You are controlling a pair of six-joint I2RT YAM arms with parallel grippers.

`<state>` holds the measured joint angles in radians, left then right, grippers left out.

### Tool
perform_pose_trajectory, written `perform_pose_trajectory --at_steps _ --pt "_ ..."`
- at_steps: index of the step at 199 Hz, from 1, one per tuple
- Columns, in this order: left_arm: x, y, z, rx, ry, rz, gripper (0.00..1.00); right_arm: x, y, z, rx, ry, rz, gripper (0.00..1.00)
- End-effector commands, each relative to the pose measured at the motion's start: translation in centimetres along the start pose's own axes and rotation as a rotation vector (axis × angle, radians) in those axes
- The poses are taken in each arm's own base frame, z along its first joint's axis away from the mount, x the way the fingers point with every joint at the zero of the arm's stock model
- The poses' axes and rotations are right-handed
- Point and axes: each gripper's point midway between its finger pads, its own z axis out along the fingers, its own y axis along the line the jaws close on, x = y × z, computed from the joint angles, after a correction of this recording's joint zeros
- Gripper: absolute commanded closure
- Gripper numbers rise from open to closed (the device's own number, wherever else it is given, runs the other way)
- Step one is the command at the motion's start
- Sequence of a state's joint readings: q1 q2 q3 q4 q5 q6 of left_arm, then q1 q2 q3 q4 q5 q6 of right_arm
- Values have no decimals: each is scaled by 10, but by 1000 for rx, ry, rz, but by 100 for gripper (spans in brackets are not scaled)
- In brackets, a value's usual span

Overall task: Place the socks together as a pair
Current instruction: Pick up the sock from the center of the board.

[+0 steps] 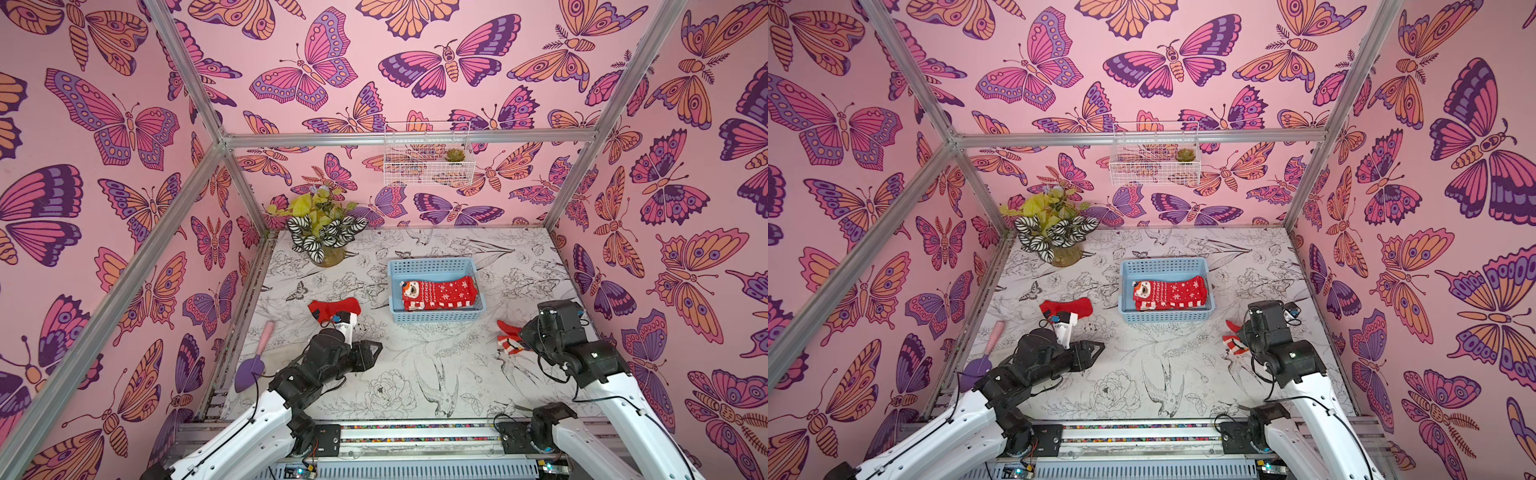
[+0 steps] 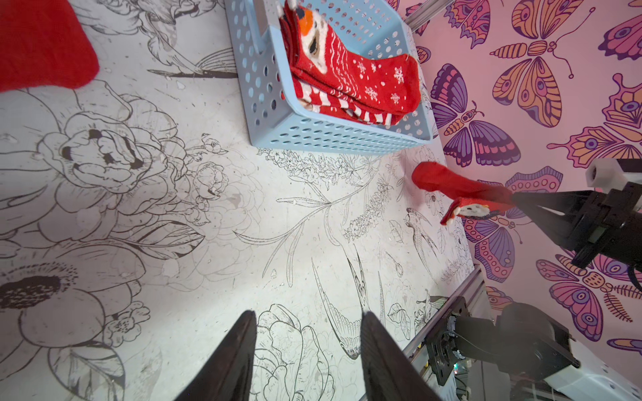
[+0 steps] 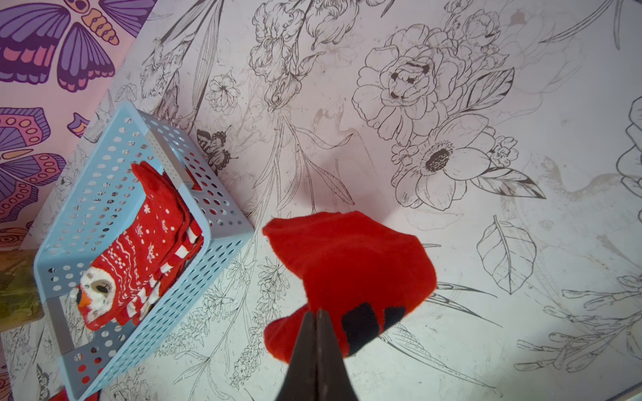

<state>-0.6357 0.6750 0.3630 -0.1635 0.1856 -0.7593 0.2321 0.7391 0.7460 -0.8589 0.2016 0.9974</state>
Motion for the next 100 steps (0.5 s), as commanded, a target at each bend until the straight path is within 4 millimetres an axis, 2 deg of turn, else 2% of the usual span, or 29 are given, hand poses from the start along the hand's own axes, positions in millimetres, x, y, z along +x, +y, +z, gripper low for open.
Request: perform_pose_trajectory --at_steps 1,51,100 --pt "-5 -9 -6 15 -7 59 46 7 6 -11 -25 48 -16 100" --pt "6 -53 -1 181 12 222 40 29 43 -19 -168 122 26 100" --pt "20 -97 16 319 -50 255 29 62 86 -22 -327 186 156 100"
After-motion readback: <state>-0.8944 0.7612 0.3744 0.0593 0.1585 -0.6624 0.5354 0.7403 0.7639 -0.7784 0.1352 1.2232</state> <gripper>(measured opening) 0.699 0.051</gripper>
